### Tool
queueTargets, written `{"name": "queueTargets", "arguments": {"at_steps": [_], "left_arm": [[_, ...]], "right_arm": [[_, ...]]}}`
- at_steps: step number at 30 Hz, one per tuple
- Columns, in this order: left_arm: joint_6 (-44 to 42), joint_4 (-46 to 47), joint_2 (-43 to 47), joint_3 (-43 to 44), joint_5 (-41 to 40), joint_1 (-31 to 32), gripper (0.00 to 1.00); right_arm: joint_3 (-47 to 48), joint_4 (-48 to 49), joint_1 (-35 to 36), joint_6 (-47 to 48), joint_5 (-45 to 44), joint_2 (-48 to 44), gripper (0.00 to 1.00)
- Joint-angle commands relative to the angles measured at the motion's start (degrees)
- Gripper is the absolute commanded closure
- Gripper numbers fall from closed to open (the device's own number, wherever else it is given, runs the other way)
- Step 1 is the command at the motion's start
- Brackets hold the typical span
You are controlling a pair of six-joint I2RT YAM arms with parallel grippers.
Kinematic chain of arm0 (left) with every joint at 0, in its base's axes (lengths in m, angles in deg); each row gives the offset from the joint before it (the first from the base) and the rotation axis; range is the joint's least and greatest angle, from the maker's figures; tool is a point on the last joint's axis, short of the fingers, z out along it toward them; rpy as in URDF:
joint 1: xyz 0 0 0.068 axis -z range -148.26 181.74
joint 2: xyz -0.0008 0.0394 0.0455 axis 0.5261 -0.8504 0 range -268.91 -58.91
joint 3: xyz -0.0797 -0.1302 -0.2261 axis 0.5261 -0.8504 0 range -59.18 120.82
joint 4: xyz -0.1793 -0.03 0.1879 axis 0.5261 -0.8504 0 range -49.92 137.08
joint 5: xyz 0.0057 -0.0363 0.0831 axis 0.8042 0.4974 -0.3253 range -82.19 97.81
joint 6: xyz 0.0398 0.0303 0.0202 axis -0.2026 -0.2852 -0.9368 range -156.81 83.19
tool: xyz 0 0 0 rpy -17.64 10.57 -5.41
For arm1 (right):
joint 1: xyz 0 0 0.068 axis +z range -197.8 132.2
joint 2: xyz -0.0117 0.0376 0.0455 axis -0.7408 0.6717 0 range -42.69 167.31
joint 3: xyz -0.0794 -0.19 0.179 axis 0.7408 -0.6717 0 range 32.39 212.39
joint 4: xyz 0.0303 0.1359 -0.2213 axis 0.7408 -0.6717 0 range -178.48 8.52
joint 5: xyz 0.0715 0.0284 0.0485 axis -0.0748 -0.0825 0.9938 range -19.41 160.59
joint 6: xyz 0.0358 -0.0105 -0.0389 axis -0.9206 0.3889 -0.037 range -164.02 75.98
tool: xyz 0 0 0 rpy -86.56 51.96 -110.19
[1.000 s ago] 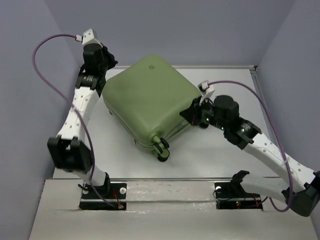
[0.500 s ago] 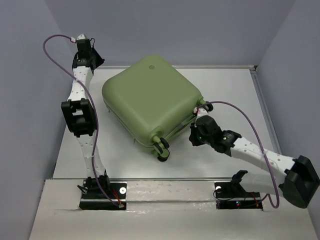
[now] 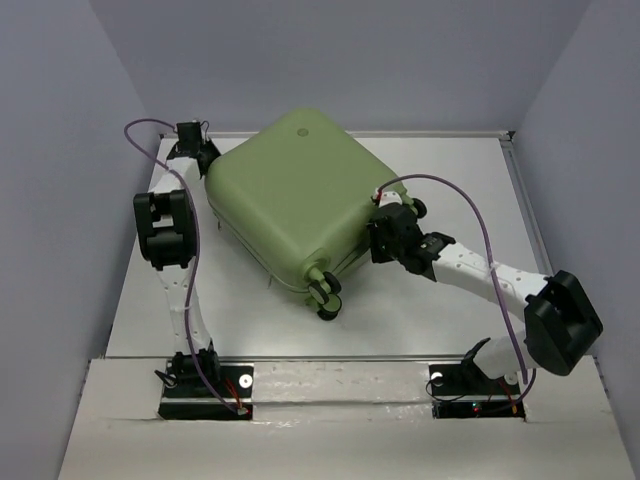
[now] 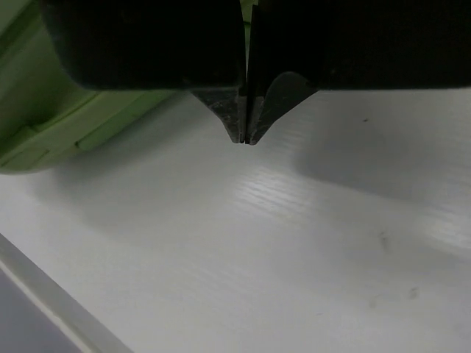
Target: Pack the luggage
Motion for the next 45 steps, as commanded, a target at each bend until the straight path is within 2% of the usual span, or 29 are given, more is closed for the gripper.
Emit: {"name": "queueTargets", "arguments": {"at_steps": [1,5,8,9,13,15,18,20,22,23,24,26,27,31,34,35,39,42,44,45], "left_arm": [[5.39,9.65,9.93,-13.18,1.54,0.47,0.88],[7.68,15.01,19.65,-26.63,0.75,0.47,0.90],[9.18,18.09,26.96,-39.09,1.10,0.73,0.91],[9.27,19.49,28.89,-41.40,0.93,1.00,0.91],[9.62,20.65,39.26,-53.61,-0.82,3.28,0.91],[10.93,20.99,50.21,-61.41,-3.28,6.60,0.91],[11.73,21.44,58.68,-71.00,-4.61,10.13,0.91],[12.00,20.57,66.59,-74.54,-5.49,13.47,0.91],[13.30,18.89,74.30,-79.20,-6.19,16.62,0.90],[13.84,18.63,76.87,-80.43,-6.45,17.51,0.90],[14.54,17.76,78.99,-82.27,-6.54,18.83,0.90],[15.86,16.96,84.16,-83.69,-9.17,21.99,0.90],[16.91,16.43,85.15,-84.66,-9.96,25.57,0.90],[20.08,15.99,86.92,-85.63,-14.79,34.21,0.90],[21.31,16.25,87.62,-85.89,-20.32,39.47,0.89],[21.40,16.86,88.06,-85.81,-20.86,40.10,0.89],[19.74,17.49,87.01,-83.01,-21.84,41.34,0.89],[17.01,15.21,85.43,-79.50,-23.85,41.25,0.89],[14.73,12.75,86.30,-77.64,-27.19,41.34,0.89],[13.50,9.52,87.26,-75.89,-30.85,41.25,0.89]], "right_arm": [[5.45,11.88,-2.17,0.86,1.90,2.28,0.93],[7.47,16.63,-4.80,0.78,7.61,3.86,0.93],[12.12,17.77,-6.82,0.78,12.53,6.93,0.93],[14.74,18.12,-7.35,0.60,16.29,7.90,0.93],[20.64,18.04,-8.76,-0.54,21.06,13.70,0.93],[27.73,17.52,-9.29,-0.89,24.04,17.74,0.93],[36.27,11.74,-9.90,-0.37,28.27,23.53,0.90],[45.50,7.43,-10.52,0.16,31.69,29.77,0.86],[51.74,5.13,-11.74,-0.54,35.04,36.28,0.78],[57.77,3.47,-11.75,-0.80,35.74,38.38,0.74],[61.05,2.67,-12.97,-1.07,38.01,40.49,0.66],[67.55,1.35,-13.94,-2.73,40.31,46.65,0.56],[74.38,0.12,-14.47,-5.00,43.63,48.67,0.45],[88.90,-2.70,-16.41,-10.99,48.75,56.77,0.23],[89.65,-2.97,-17.73,-11.71,48.06,55.73,0.12],[87.47,-2.97,-18.42,-10.83,47.62,52.76,0.09],[80.44,-2.97,-18.96,-6.44,45.16,45.63,0.09],[71.15,-2.88,-18.96,-1.88,39.81,35.09,0.10],[64.64,-2.44,-18.96,1.11,35.07,25.52,0.26],[56.33,-1.74,-18.96,1.82,30.17,21.92,0.57]]}}
